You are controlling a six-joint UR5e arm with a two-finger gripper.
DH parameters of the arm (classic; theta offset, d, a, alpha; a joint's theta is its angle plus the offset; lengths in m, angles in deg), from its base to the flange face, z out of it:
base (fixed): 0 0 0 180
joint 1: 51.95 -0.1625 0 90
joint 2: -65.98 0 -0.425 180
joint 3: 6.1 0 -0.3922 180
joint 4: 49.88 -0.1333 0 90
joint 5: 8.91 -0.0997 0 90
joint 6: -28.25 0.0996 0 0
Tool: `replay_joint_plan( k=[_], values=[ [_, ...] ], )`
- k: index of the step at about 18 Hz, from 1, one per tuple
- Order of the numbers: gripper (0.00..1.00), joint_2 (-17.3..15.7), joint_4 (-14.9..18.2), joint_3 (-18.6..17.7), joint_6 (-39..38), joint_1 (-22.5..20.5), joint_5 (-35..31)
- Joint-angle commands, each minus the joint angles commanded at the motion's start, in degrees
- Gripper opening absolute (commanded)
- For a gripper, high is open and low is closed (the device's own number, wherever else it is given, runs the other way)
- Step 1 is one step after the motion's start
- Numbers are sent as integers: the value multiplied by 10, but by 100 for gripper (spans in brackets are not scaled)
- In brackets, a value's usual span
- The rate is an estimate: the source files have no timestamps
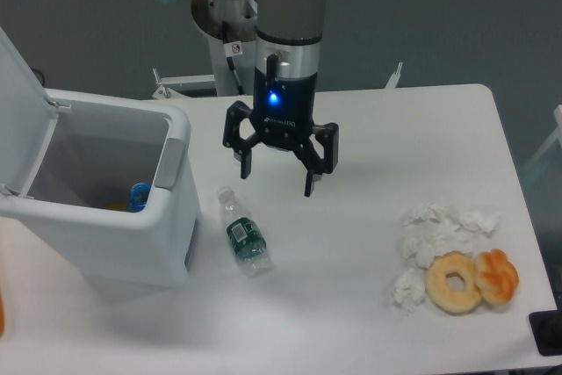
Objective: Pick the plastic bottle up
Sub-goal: 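Move the open gripper down over the clear green-labeled plastic bottle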
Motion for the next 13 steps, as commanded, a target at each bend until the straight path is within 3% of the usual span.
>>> replay_joint_plan(
  k=[10,13],
  values=[
    [100,17,2,-14,-11,5,-23],
    [100,17,0,-31,-69,5,-33]
  ],
)
